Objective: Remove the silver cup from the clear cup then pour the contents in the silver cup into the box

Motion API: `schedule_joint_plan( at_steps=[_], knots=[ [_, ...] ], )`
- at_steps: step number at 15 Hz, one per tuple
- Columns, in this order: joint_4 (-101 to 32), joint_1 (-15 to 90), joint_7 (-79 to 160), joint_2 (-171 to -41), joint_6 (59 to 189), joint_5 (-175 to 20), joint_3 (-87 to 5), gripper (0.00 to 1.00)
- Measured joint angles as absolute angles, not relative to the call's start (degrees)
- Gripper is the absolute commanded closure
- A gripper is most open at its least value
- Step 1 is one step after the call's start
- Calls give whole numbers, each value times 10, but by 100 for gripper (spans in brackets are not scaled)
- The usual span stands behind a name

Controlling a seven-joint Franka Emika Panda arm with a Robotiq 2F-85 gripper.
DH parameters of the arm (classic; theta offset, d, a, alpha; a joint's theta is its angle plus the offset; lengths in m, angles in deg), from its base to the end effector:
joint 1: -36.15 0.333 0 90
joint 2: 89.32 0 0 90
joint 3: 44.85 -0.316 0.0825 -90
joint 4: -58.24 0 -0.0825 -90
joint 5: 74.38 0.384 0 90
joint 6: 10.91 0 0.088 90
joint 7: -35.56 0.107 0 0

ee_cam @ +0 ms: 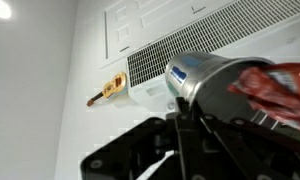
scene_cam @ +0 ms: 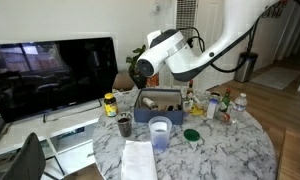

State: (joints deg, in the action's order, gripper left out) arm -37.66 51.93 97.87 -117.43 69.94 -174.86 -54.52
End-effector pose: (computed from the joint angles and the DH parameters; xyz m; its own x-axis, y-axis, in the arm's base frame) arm 0.6483 0.1578 0.3998 0.7740 0.4048 0.4870 -0.5091 -0.0595 0.8586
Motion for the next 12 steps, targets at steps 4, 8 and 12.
schedule_joint_plan(
  at_steps=[4, 8, 12],
  knots=[
    [-377, 519, 982, -1181, 674, -1781, -544, 99],
    [-376, 519, 984, -1183, 658, -1799, -544, 99],
    [-367, 516, 981, -1183, 657, -1767, -550, 99]
  ],
)
